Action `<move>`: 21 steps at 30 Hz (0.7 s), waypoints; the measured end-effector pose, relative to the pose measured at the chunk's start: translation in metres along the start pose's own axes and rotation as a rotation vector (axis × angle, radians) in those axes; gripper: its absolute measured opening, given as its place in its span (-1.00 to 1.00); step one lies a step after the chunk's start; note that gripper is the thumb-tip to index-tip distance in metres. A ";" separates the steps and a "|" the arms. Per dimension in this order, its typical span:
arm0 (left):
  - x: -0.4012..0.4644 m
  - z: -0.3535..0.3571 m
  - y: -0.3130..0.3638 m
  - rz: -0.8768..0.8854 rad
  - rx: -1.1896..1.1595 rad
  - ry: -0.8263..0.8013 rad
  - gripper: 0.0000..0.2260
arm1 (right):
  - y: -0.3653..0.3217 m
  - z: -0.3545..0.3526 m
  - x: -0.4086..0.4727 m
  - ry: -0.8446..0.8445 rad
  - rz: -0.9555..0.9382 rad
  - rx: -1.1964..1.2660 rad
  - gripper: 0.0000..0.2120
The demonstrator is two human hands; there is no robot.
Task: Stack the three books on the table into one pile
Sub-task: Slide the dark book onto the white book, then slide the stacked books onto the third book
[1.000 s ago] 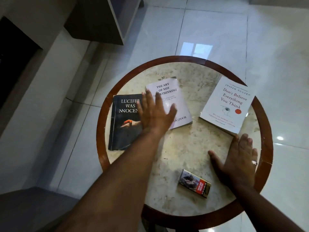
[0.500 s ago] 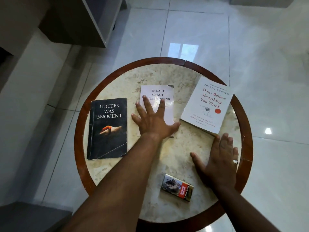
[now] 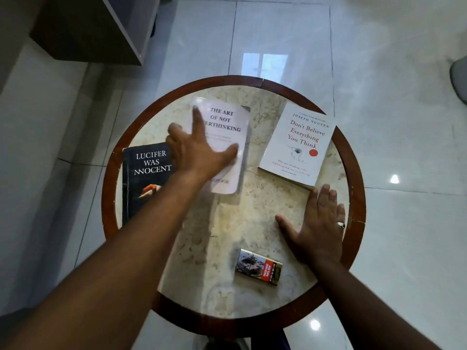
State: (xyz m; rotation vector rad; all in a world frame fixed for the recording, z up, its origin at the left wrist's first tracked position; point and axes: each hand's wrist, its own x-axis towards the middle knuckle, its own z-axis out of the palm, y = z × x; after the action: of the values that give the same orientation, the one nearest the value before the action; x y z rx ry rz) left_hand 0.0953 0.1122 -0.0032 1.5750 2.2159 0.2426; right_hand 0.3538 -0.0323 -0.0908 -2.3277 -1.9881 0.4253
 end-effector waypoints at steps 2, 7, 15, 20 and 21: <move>-0.003 -0.015 -0.025 -0.039 -0.093 0.025 0.07 | 0.001 0.001 0.000 0.004 0.006 -0.005 0.05; -0.031 -0.018 -0.096 -0.381 -0.171 0.050 0.09 | 0.000 0.001 -0.001 -0.008 0.004 -0.009 0.04; -0.050 0.009 -0.114 -0.437 0.050 0.079 0.21 | 0.008 -0.006 -0.003 -0.037 0.008 -0.006 0.03; -0.054 0.019 -0.109 -0.463 0.030 0.049 0.28 | 0.012 -0.003 -0.002 -0.008 -0.009 0.001 0.03; -0.052 0.009 -0.121 -0.484 0.023 0.137 0.26 | -0.006 0.000 0.005 0.012 -0.050 0.013 0.03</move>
State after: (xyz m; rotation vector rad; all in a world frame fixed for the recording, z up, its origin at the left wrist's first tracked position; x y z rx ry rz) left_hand 0.0095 0.0212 -0.0443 1.0095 2.6290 0.1845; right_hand 0.3483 -0.0264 -0.0901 -2.2620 -2.0272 0.4192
